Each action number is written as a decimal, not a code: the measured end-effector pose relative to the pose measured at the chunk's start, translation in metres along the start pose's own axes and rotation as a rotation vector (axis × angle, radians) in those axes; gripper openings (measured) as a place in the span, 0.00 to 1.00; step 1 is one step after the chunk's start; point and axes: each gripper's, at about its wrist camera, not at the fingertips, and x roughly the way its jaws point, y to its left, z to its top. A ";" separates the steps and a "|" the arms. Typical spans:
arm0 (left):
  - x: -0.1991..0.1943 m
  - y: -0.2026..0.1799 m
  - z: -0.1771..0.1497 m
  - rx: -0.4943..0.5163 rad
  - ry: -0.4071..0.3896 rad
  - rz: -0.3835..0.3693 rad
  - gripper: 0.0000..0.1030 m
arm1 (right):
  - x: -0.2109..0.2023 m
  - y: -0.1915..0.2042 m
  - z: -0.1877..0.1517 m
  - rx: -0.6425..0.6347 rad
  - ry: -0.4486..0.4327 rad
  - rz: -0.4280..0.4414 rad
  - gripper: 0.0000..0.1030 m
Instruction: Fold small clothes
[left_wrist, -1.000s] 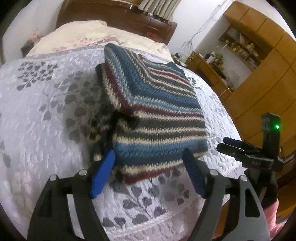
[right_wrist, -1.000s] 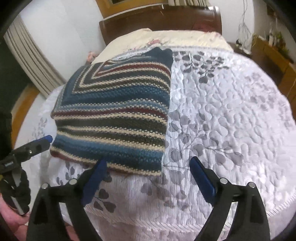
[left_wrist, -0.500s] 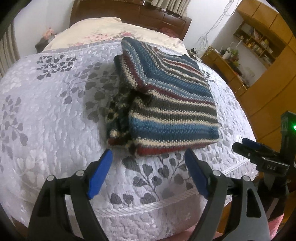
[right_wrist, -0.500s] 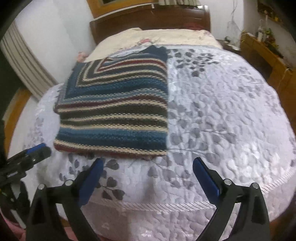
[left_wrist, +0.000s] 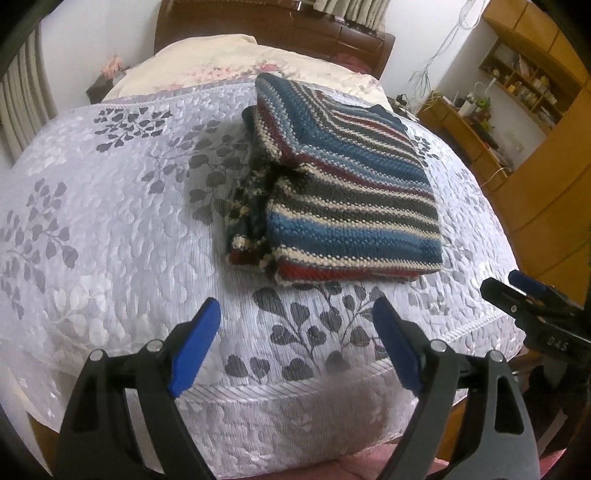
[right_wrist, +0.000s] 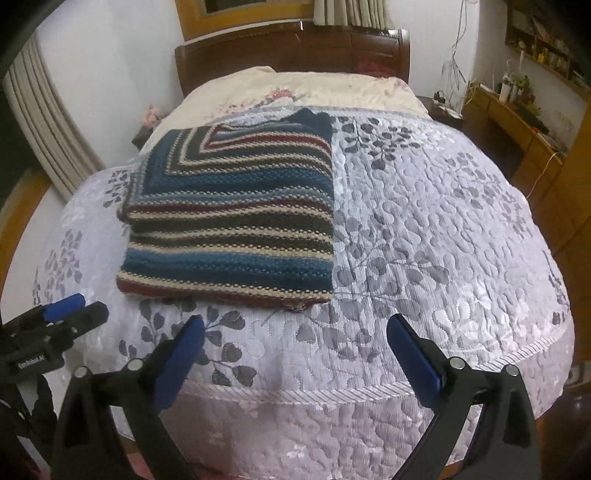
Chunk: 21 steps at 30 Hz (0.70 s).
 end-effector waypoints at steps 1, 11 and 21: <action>-0.002 -0.002 -0.001 0.006 -0.003 0.004 0.82 | -0.003 0.003 0.000 -0.005 -0.006 0.001 0.96; -0.023 -0.016 -0.005 0.037 -0.043 0.028 0.82 | -0.019 0.013 0.000 -0.025 -0.040 -0.001 0.96; -0.028 -0.019 -0.004 0.038 -0.058 0.037 0.83 | -0.018 0.009 -0.002 -0.006 -0.035 -0.005 0.96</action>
